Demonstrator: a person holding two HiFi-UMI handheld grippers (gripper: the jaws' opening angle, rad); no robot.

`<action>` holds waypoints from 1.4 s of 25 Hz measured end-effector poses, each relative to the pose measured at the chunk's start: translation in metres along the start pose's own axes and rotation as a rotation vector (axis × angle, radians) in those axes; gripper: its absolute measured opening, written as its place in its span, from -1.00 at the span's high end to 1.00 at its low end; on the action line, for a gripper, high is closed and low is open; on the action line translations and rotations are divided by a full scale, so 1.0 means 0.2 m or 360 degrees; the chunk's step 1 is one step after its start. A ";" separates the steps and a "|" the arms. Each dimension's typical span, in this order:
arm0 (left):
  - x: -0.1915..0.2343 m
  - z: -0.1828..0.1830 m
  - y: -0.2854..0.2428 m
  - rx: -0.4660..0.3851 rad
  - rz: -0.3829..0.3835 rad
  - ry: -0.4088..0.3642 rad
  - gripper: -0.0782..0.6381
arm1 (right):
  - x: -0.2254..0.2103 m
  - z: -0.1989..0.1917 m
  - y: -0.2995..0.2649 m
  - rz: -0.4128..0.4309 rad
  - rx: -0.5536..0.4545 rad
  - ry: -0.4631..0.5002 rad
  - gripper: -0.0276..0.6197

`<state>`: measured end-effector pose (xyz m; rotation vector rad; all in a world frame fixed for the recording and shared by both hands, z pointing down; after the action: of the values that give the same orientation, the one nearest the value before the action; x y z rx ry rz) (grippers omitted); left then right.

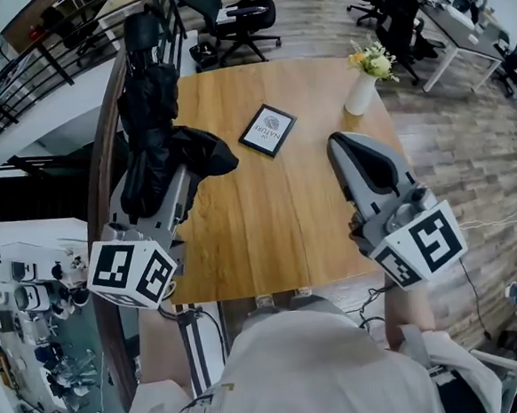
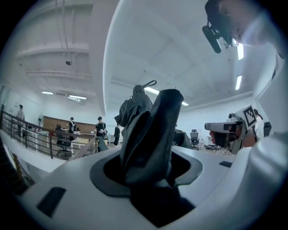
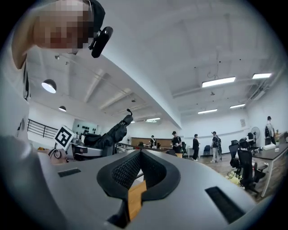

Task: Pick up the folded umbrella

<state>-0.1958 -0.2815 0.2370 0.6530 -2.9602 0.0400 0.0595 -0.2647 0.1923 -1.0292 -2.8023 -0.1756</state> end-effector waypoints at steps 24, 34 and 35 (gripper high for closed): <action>-0.21 -0.05 0.17 -0.0146 -0.0057 -0.0086 0.10 | -0.01 -0.03 0.15 -0.0116 0.0002 0.0128 0.83; -0.25 -0.08 0.17 -0.0119 -0.0091 -0.0021 0.10 | 0.00 -0.07 0.19 -0.0121 0.0054 0.0139 0.83; -0.26 -0.08 0.16 -0.0122 -0.0098 0.0000 0.10 | 0.00 -0.08 0.19 -0.0128 0.0059 0.0148 0.83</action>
<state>-0.1609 -0.2298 0.2474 0.7329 -2.9232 -0.0779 0.0872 -0.2385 0.2108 -0.8772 -2.7537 -0.1752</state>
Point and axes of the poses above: the fingertips, and each gripper's own axes: y backward along the fingers, x to its left, z out of its top, the point moved 3 cm from there along y, backward along the fingers, and after that the axes turned 5 degrees about y, right-handed, at the moved point
